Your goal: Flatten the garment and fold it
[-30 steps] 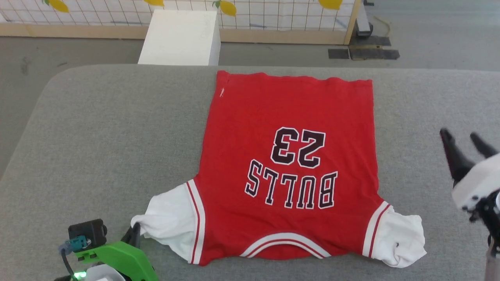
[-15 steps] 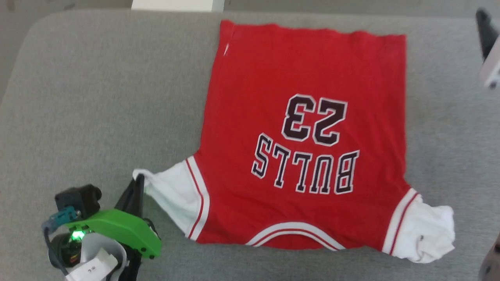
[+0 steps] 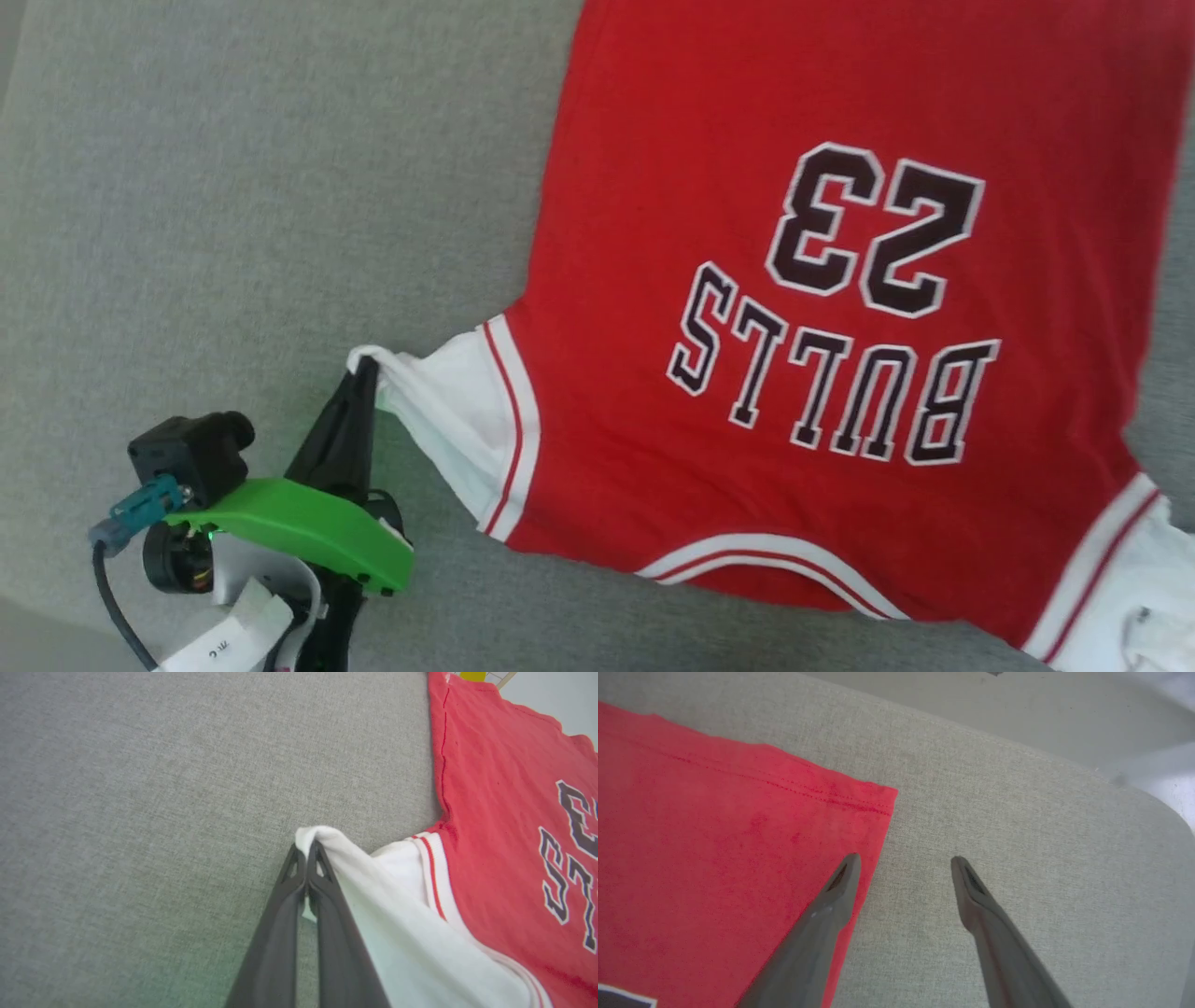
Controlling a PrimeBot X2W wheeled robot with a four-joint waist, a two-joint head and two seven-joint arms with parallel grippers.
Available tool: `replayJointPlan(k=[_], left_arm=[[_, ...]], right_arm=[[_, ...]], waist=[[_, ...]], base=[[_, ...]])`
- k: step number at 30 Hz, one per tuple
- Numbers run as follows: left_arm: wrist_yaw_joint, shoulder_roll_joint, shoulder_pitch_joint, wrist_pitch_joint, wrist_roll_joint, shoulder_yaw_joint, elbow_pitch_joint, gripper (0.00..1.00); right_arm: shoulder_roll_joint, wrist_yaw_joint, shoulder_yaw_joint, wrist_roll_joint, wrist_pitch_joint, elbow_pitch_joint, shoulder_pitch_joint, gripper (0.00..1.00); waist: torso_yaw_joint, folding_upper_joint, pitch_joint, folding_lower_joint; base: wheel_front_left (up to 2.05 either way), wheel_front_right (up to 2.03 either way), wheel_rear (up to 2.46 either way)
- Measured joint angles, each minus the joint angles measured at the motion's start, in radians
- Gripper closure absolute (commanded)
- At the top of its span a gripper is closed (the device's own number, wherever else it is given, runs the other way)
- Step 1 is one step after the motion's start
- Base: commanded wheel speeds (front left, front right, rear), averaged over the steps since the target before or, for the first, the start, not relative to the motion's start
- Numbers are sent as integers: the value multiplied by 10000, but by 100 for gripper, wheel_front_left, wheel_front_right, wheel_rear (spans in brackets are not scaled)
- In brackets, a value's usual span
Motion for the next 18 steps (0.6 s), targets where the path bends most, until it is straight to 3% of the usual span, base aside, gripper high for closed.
replayJointPlan(k=[12, 13, 15, 18], left_arm=[[-130, -134, -126, -100, -146, -148, -19, 100], [-178, -134, -149, -102, -148, -148, 4, 100], [-198, -130, -190, -125, -148, -132, 50, 100], [-199, -115, -246, -130, -148, -121, 134, 100]], right_arm=[[-265, -4, 98, 295, 1271, -876, 88, 0], [-253, -4, 27, 337, 1306, -940, 108, 66], [-186, -2, -111, 439, 1248, -1072, 155, 100], [56, -2, -324, 533, 1012, -1110, 263, 100]], waist=[[606, -1, 973, -1], [604, 0, 1000, -1], [564, 0, 1008, -1], [474, 0, 917, 0]], base=[[0, 0, 0], [0, 0, 0], [0, 0, 0], [0, 0, 0]])
